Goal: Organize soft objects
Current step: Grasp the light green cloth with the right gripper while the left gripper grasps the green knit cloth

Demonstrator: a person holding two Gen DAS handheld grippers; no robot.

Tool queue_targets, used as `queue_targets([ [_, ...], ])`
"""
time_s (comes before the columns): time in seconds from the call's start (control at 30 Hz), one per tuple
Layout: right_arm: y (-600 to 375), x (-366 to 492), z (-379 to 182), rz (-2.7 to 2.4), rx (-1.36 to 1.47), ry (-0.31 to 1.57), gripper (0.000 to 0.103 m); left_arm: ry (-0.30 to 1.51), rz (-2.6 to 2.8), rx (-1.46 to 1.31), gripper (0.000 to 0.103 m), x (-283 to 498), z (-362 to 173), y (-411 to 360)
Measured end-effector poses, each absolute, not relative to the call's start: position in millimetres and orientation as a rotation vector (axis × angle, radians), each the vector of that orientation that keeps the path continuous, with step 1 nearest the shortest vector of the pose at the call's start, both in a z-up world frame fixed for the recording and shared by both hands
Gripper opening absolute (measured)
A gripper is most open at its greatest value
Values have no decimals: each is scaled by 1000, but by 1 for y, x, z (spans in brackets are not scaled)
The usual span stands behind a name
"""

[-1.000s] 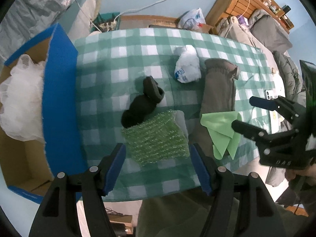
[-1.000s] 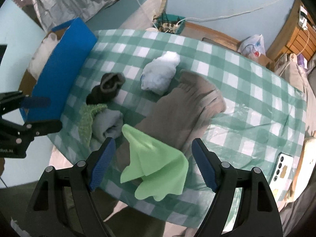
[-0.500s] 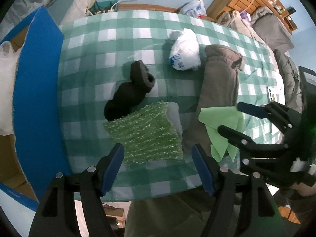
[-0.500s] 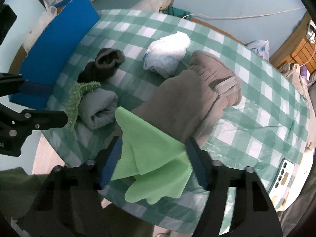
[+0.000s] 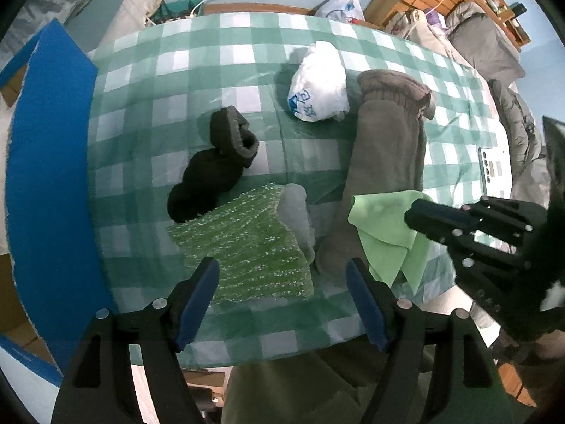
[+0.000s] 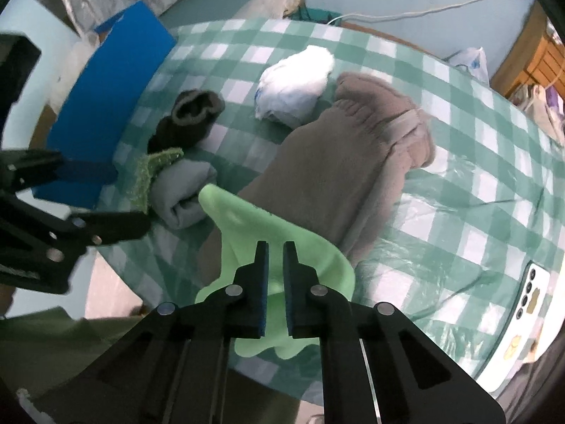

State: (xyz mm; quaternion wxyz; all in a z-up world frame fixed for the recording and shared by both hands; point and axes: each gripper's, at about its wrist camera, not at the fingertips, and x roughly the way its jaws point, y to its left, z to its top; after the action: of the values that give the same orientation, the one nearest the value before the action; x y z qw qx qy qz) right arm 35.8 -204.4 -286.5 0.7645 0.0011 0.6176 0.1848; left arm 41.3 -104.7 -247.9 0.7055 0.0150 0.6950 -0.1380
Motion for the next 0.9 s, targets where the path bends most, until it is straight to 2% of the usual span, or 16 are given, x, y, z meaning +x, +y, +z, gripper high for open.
queue_targets([
  [0.03, -206, 36, -285, 396, 7, 1344, 8, 1545, -304, 44, 76, 41, -249, -107],
  [0.1, -207, 36, -283, 384, -3, 1349, 16, 1551, -298, 58, 76, 41, -253, -109],
  [0.13, -207, 36, -282, 379, -16, 1345, 32, 1556, -295, 59, 76, 42, -256, -110],
  [0.17, -208, 36, -281, 376, -24, 1336, 54, 1558, -292, 59, 76, 42, -257, -109],
  [0.2, -208, 35, -278, 374, -37, 1320, 58, 1561, -289, 59, 76, 42, -259, -109],
  [0.3, -207, 35, -275, 392, -61, 1304, 58, 1563, -286, 60, 72, 41, -261, -107],
  [0.57, -205, 42, -290, 412, -95, 1343, 59, 1586, -282, 18, 45, 36, -267, -89],
  [0.8, -196, 33, -303, 429, -150, 1373, 58, 1592, -249, -24, 45, 30, -271, -71],
  [0.9, -198, 32, -307, 426, -134, 1390, 29, 1600, -230, -39, 45, 29, -272, -63],
])
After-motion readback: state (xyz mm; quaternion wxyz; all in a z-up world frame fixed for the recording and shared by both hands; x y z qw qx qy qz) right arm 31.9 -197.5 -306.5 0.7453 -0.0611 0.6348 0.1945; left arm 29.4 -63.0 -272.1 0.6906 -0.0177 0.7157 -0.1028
